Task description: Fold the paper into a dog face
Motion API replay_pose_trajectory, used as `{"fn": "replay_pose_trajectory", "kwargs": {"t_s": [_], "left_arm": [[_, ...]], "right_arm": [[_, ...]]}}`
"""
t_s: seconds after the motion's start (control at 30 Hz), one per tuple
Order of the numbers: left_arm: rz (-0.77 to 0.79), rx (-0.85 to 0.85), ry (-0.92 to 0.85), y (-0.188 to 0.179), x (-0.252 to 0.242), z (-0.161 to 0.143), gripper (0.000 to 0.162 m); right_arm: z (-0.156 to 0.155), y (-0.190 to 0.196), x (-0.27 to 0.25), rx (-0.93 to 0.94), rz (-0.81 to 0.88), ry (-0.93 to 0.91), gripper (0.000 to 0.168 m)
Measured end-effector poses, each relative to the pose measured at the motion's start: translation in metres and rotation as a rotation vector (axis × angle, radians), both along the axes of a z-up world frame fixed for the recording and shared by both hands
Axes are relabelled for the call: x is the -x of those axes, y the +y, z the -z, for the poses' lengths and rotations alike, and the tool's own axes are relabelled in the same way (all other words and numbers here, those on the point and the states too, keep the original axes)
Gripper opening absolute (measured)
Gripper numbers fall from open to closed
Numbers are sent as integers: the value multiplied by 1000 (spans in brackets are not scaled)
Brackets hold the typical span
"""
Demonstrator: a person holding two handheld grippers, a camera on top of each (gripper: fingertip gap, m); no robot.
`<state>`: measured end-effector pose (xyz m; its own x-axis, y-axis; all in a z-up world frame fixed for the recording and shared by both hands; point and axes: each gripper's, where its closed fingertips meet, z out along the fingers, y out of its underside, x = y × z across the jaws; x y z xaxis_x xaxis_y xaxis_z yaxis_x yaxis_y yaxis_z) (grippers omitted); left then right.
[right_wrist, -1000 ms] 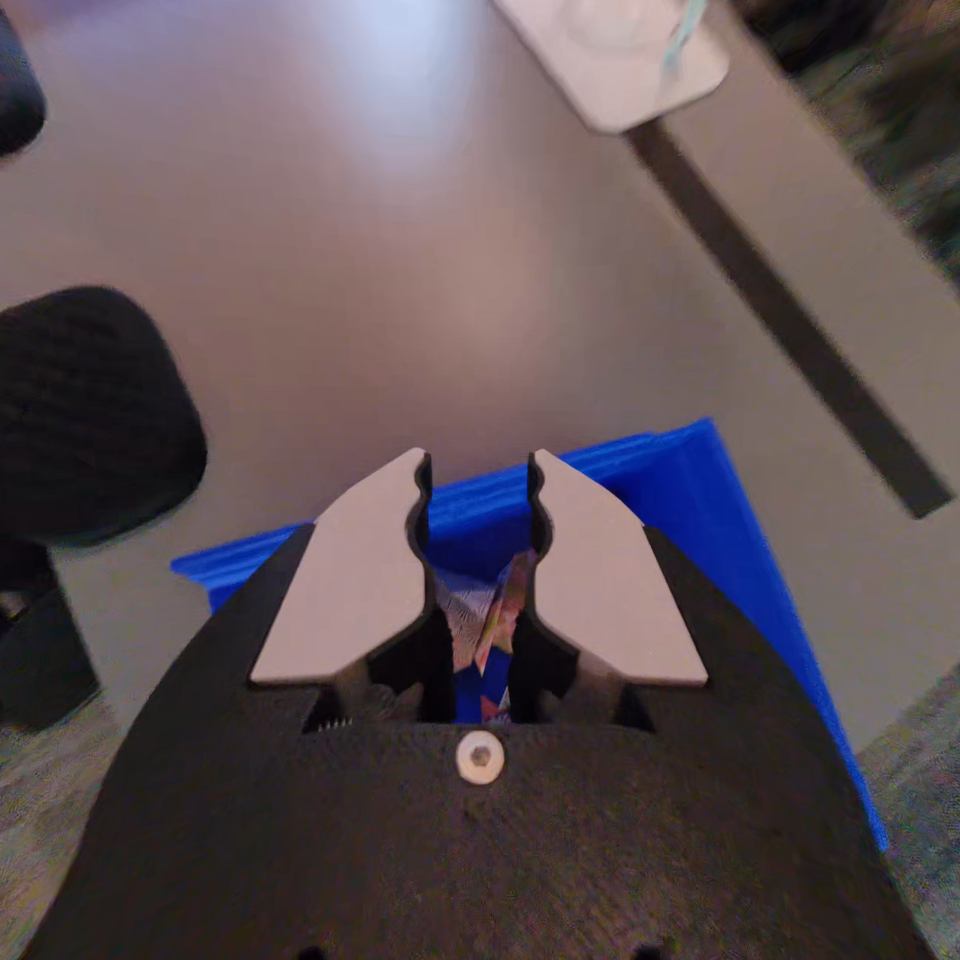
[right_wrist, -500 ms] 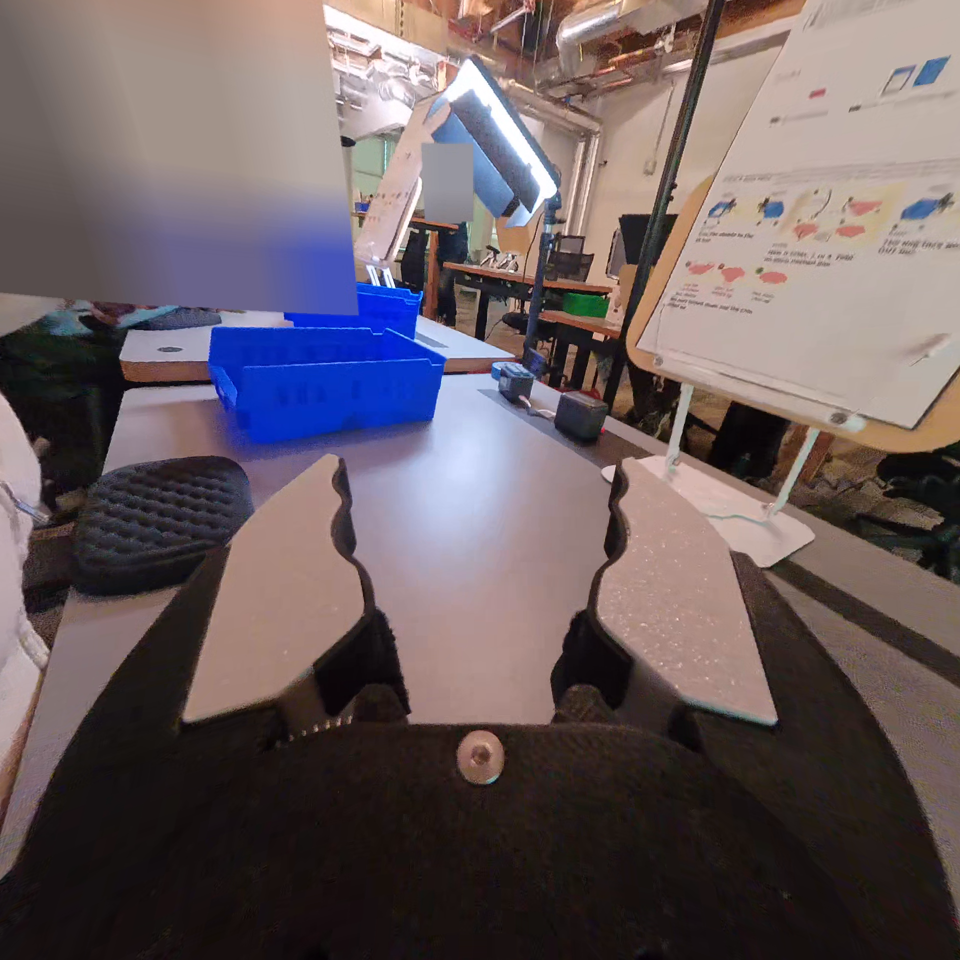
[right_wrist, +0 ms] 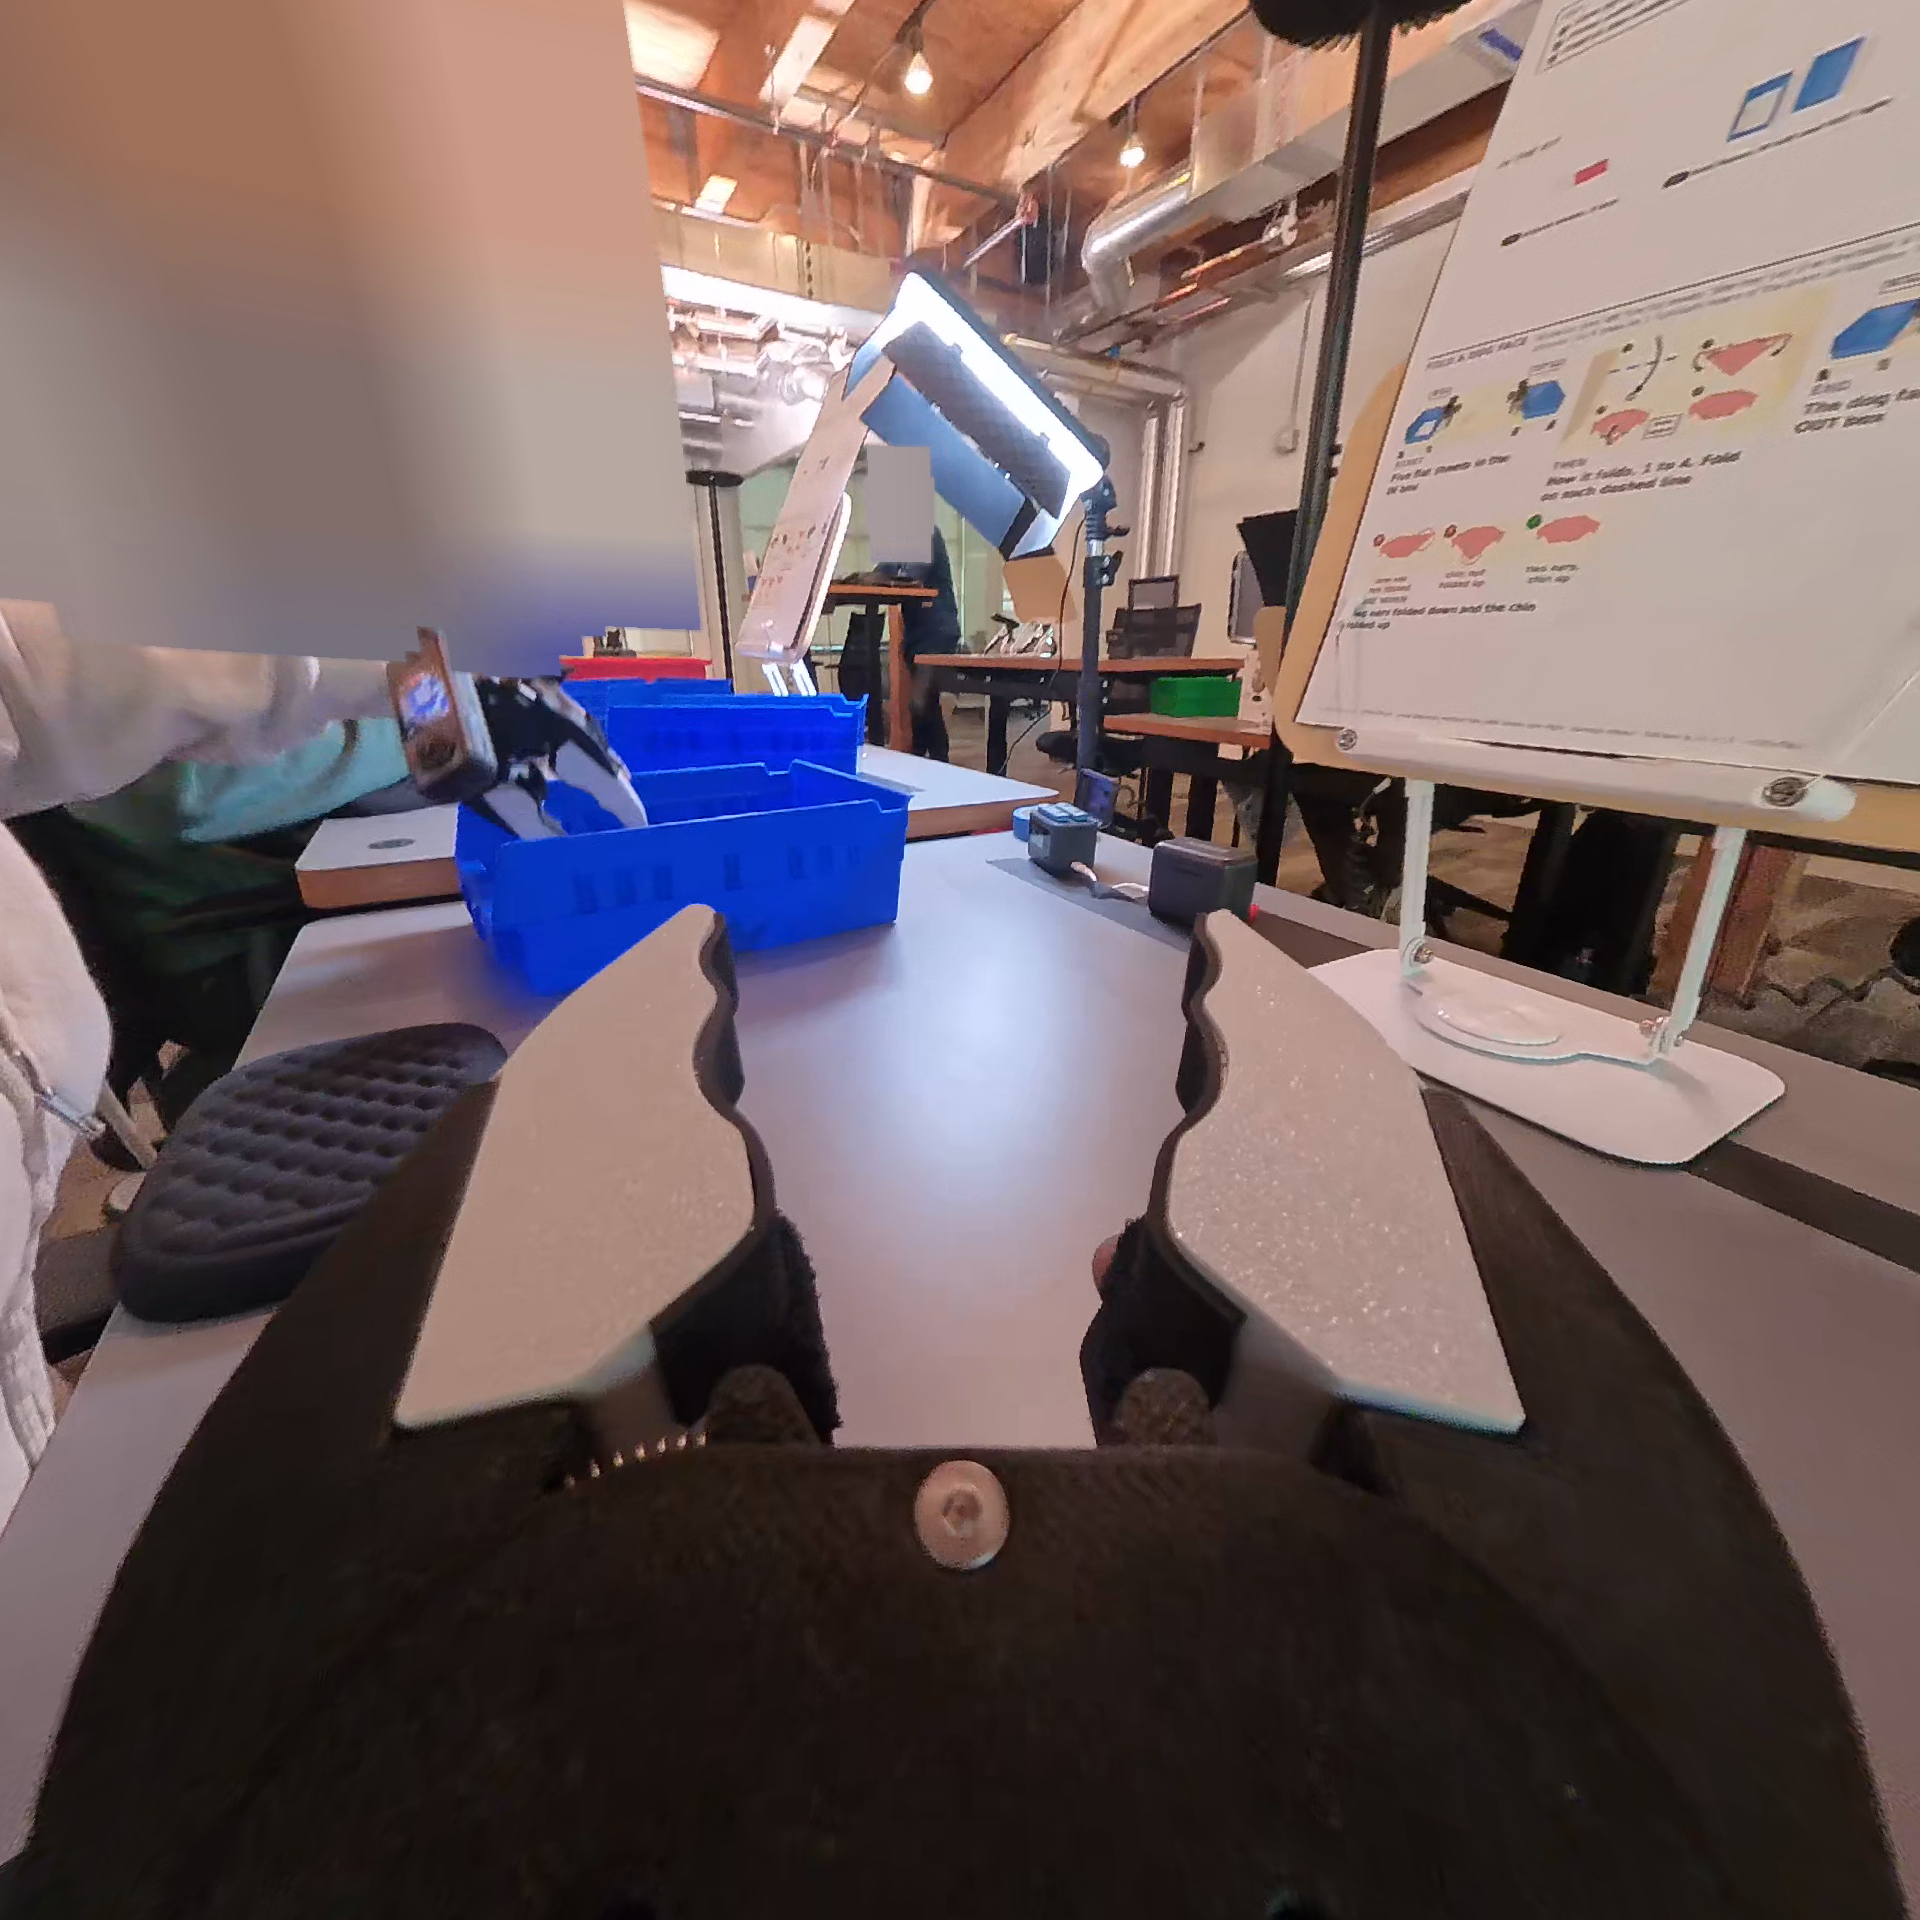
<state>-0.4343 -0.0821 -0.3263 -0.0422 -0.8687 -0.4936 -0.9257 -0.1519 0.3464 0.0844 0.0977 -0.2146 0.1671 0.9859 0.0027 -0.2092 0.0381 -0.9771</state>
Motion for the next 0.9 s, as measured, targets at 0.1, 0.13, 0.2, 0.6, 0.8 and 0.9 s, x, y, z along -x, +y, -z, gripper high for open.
{"fn": "replay_pose_trajectory", "kwargs": {"t_s": [0.1, 0.13, 0.2, 0.6, 0.8, 0.9], "left_arm": [[47, 51, 87, -6, 5, 16, 49], [32, 67, 93, -8, 6, 20, 49], [15, 102, 116, -10, 10, 26, 47], [85, 201, 273, -7, 29, 45, 39], [34, 146, 229, -2, 25, 42, 5], [-74, 44, 88, 5, 15, 25, 0]], "right_arm": [[0, 3, -2, -3, 17, 8, 81], [0, 3, -2, -6, 17, 6, 80], [2, 4, -2, -11, 20, -1, 80], [2, 5, -5, -1, 15, 17, 76], [2, 5, -4, -9, 22, 8, 76], [2, 5, -5, -9, 23, 12, 75]]}}
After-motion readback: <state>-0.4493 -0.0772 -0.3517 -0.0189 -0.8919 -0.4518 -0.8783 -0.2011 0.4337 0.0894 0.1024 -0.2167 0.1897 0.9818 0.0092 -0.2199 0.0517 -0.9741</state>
